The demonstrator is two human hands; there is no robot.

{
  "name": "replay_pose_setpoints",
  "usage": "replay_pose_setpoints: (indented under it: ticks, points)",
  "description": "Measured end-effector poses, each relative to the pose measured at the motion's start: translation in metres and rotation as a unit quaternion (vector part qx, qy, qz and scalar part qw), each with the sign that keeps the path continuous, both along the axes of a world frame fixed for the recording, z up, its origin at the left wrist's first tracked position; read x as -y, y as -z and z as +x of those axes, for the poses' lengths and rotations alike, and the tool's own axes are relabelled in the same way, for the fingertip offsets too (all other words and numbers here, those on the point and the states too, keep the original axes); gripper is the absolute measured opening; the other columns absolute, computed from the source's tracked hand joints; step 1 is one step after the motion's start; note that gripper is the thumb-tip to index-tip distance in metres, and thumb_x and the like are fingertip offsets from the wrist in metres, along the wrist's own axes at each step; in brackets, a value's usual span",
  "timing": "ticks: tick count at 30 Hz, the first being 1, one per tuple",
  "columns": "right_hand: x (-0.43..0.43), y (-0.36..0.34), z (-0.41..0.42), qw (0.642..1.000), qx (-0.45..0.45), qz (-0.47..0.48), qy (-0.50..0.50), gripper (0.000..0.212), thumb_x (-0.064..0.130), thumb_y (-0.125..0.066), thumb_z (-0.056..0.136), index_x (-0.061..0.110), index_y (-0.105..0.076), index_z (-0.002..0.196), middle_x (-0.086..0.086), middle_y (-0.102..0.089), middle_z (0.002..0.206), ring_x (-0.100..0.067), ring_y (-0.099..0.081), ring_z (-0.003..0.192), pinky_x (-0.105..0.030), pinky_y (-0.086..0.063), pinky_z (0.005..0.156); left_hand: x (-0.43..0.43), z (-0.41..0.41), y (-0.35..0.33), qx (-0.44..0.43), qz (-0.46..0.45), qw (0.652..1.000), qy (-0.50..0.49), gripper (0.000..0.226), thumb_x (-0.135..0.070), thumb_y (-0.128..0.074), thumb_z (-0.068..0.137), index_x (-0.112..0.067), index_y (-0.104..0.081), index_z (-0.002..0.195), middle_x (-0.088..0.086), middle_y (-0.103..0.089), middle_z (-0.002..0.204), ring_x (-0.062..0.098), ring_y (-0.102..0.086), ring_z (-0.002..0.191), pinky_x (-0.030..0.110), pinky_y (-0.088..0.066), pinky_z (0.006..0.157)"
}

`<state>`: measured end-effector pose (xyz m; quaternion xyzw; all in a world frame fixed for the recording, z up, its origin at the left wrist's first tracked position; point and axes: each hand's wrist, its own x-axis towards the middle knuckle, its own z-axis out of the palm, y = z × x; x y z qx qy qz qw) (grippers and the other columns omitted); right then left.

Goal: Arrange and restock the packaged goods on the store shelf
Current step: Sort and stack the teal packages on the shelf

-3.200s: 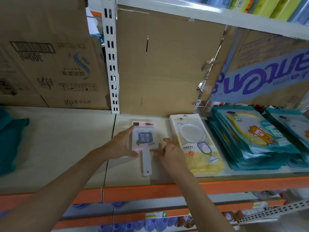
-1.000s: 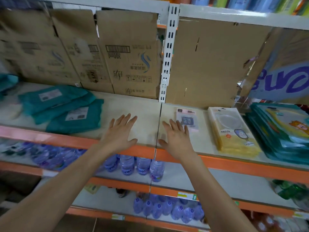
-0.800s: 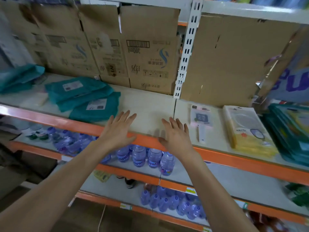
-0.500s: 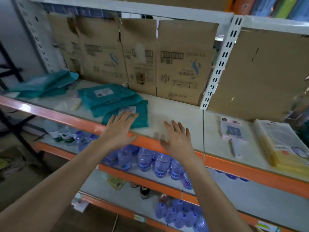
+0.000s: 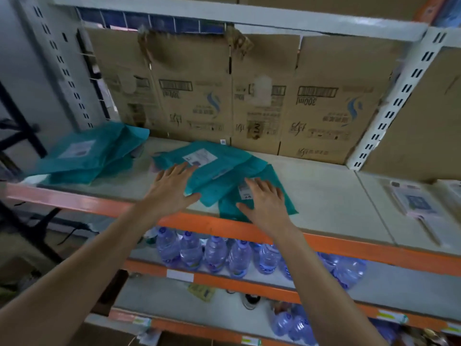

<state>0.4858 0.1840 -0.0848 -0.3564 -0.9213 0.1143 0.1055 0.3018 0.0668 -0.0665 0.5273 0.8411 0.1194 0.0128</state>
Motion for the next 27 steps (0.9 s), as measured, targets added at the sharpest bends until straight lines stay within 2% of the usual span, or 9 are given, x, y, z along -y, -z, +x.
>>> replay_pose_setpoints:
  ticks: [3, 9, 14, 17, 19, 22, 27]
  points:
    - [-0.010, 0.001, -0.013, 1.000, 0.005, 0.012, 0.022, 0.066, 0.043, -0.054, 0.089, 0.019, -0.028, 0.144, -0.006, -0.034, 0.147, -0.025, -0.028, 0.136, -0.044, -0.021, 0.112, -0.011, -0.019, 0.006, 0.014, 0.017, 1.000, 0.014, 0.072, -0.042, -0.057, 0.087, -0.021, -0.022, 0.146, 0.006, -0.024, 0.152, 0.024, -0.022, 0.139, 0.038, -0.018, 0.113]
    - [-0.048, -0.002, -0.037, 0.999, 0.018, 0.007, 0.047, 0.064, 0.041, -0.051, 0.091, 0.017, -0.026, 0.145, -0.006, -0.032, 0.148, -0.026, -0.026, 0.138, -0.041, -0.020, 0.112, -0.039, -0.057, 0.018, 0.044, -0.001, 0.999, 0.005, 0.074, -0.047, -0.055, 0.086, -0.021, -0.021, 0.146, 0.004, -0.021, 0.153, 0.023, -0.020, 0.140, 0.038, -0.017, 0.114]
    - [-0.093, -0.006, -0.064, 0.997, 0.034, 0.000, 0.070, 0.065, 0.040, -0.052, 0.091, 0.011, -0.026, 0.144, -0.008, -0.035, 0.146, -0.028, -0.030, 0.134, -0.041, -0.027, 0.108, -0.083, -0.090, 0.011, 0.136, -0.050, 0.988, -0.057, 0.082, -0.052, -0.059, 0.082, -0.017, -0.022, 0.146, 0.006, -0.026, 0.151, 0.025, -0.026, 0.138, 0.041, -0.022, 0.110]
    - [-0.119, -0.006, -0.072, 0.995, 0.066, -0.014, 0.077, 0.067, 0.042, -0.053, 0.091, 0.009, -0.027, 0.143, -0.011, -0.040, 0.142, -0.030, -0.036, 0.130, -0.041, -0.032, 0.104, -0.107, -0.109, 0.013, 0.135, -0.072, 0.985, -0.084, 0.088, -0.056, -0.061, 0.079, -0.015, -0.020, 0.147, 0.008, -0.025, 0.151, 0.027, -0.026, 0.137, 0.043, -0.020, 0.110]
    - [-0.134, -0.005, -0.075, 0.995, 0.072, -0.025, 0.064, 0.066, 0.041, -0.058, 0.088, 0.008, -0.033, 0.140, -0.012, -0.046, 0.136, -0.029, -0.042, 0.124, -0.040, -0.037, 0.100, -0.120, -0.121, 0.015, 0.152, -0.088, 0.979, -0.103, 0.095, -0.061, -0.063, 0.075, -0.014, -0.021, 0.146, 0.009, -0.027, 0.150, 0.028, -0.028, 0.136, 0.042, -0.022, 0.109]
    - [-0.151, -0.001, -0.080, 0.996, 0.054, -0.036, 0.055, 0.060, 0.038, -0.065, 0.083, 0.007, -0.047, 0.131, -0.011, -0.054, 0.126, -0.026, -0.048, 0.117, -0.034, -0.040, 0.093, -0.135, -0.135, 0.016, 0.246, -0.113, 0.954, -0.126, 0.111, -0.067, -0.072, 0.057, -0.009, -0.031, 0.141, 0.012, -0.035, 0.144, 0.029, -0.038, 0.128, 0.039, -0.035, 0.103]
    - [-0.165, 0.002, -0.091, 0.990, 0.051, -0.083, 0.104, 0.051, 0.038, -0.069, 0.080, 0.011, -0.058, 0.122, -0.007, -0.056, 0.121, -0.023, -0.051, 0.112, -0.031, -0.042, 0.087, -0.147, -0.149, 0.015, 0.278, -0.101, 0.946, -0.131, 0.067, -0.043, -0.082, 0.062, -0.006, -0.058, 0.113, 0.011, -0.062, 0.113, 0.024, -0.058, 0.098, 0.036, -0.047, 0.081]
